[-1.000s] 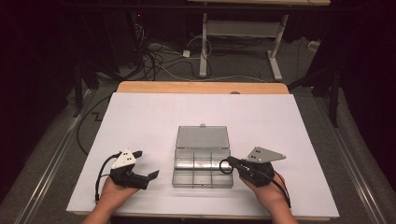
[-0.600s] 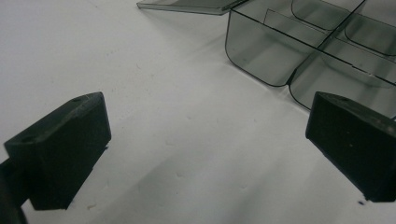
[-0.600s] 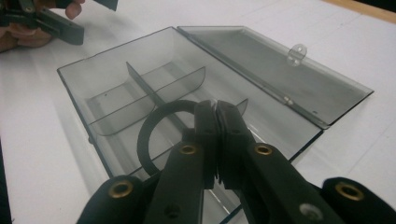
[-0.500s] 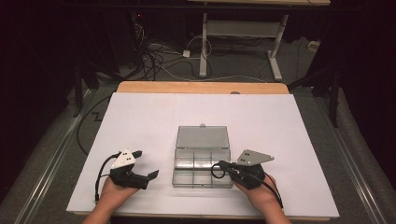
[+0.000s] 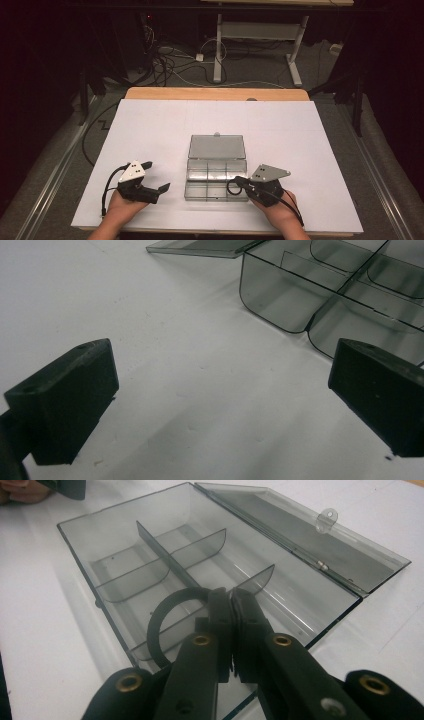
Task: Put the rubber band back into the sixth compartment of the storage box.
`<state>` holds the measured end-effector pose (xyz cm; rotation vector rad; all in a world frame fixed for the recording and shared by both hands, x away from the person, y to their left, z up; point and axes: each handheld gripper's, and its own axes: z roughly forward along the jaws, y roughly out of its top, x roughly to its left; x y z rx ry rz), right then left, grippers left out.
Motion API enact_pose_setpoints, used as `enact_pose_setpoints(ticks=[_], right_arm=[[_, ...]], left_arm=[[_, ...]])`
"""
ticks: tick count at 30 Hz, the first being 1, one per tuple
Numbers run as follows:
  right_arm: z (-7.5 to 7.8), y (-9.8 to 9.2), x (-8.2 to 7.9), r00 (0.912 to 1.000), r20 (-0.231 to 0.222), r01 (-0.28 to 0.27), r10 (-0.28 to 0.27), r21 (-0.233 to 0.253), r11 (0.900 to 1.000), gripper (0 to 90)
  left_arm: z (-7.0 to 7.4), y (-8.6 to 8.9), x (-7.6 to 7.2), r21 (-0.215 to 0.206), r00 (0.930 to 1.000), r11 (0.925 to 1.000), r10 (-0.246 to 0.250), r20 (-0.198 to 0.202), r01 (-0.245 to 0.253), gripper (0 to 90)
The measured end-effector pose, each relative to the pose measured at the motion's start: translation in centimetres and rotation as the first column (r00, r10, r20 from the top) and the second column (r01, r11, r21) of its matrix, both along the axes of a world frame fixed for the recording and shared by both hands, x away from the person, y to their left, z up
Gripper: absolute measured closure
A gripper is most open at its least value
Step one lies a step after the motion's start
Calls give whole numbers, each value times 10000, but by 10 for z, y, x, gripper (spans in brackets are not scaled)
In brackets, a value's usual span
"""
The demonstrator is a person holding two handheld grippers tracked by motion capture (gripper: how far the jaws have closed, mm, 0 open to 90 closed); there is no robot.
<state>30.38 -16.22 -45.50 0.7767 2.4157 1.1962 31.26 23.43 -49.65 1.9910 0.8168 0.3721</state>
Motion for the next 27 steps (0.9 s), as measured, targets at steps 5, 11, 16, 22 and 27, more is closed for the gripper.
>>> enact_pose_setpoints(ticks=[5, 11, 16, 22, 27], right_arm=[[-3, 0, 1, 9999, -92, 40, -41, -126, 9999, 891], [-4, 0, 0, 10000, -23, 52, -53, -280, 9996, 886], [-5, -1, 1, 9999, -114, 105, -108, -250, 9996, 819], [1, -6, 0, 9997, -34, 232, -231, 198, 9995, 725], [4, -20, 3, 9981, -112, 608, -602, 755, 9953, 630]], left_arm=[[0, 0, -1, -6, 10000, 10000, 39, 84, -39, 0], [0, 0, -1, -42, 10000, 10000, 25, 53, -25, 0], [0, 0, -1, -28, 10000, 10000, 13, 75, -13, 0], [0, 1, -1, -70, 9999, 10000, 70, 76, -69, 0], [0, 1, -1, -69, 10000, 10000, 51, 79, -51, 0]])
